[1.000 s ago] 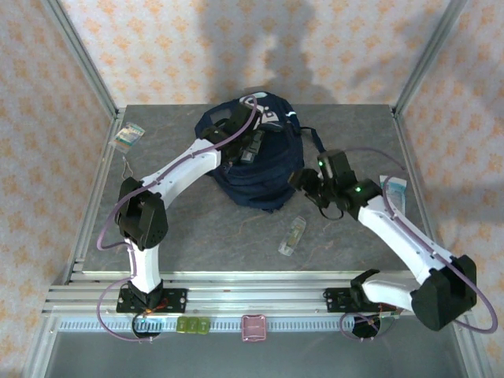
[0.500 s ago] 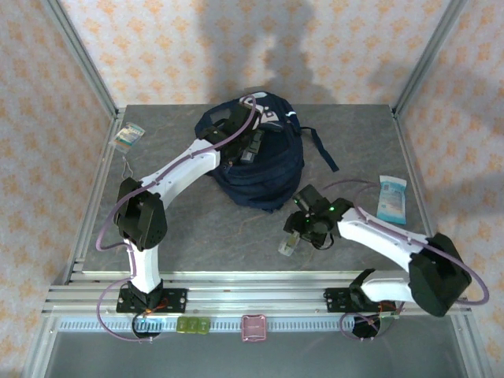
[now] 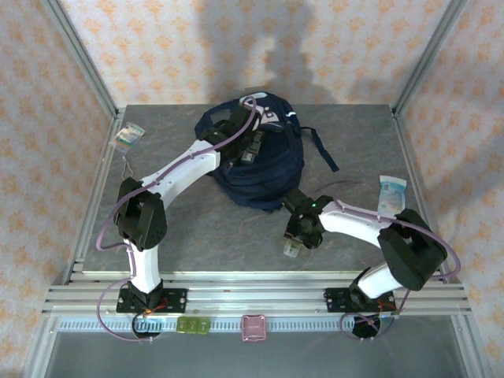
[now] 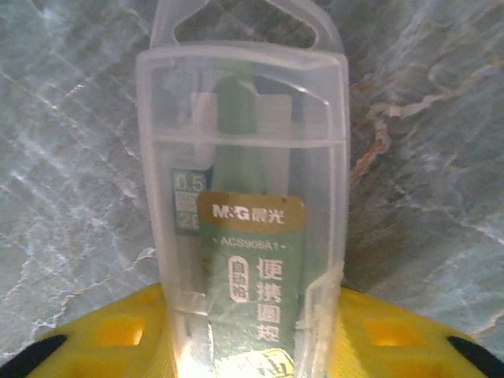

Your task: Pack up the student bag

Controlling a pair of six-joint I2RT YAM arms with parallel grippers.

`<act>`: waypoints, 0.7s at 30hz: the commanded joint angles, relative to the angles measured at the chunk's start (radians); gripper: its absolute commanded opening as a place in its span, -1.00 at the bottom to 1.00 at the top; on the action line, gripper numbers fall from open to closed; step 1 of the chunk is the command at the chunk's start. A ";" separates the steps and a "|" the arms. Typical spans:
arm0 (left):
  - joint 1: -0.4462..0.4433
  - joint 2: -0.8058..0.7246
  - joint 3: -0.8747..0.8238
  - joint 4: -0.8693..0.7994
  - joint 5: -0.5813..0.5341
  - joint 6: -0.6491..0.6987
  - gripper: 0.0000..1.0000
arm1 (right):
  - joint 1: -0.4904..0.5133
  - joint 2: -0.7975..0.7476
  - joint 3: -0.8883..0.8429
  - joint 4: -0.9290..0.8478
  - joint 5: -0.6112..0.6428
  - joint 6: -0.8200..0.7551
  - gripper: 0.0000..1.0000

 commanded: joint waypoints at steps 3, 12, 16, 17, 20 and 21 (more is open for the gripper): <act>0.002 -0.082 0.013 0.082 0.016 -0.041 -1.00 | -0.019 -0.026 0.038 0.101 0.069 -0.030 -0.49; 0.002 -0.105 0.001 0.079 0.036 -0.053 -1.00 | -0.144 -0.149 0.216 0.160 0.001 -0.128 -0.52; 0.002 -0.107 0.003 0.079 0.039 -0.065 -1.00 | -0.191 -0.062 0.325 0.214 -0.066 -0.153 -0.52; 0.002 -0.105 0.008 0.075 0.039 -0.068 -1.00 | -0.194 -0.029 0.355 0.198 -0.065 -0.162 -0.50; 0.000 -0.102 0.014 0.063 0.040 -0.072 -1.00 | -0.194 0.040 0.400 0.116 -0.035 -0.186 -0.12; 0.000 -0.106 0.009 0.064 0.035 -0.072 -1.00 | -0.194 0.050 0.390 0.093 -0.017 -0.197 -0.03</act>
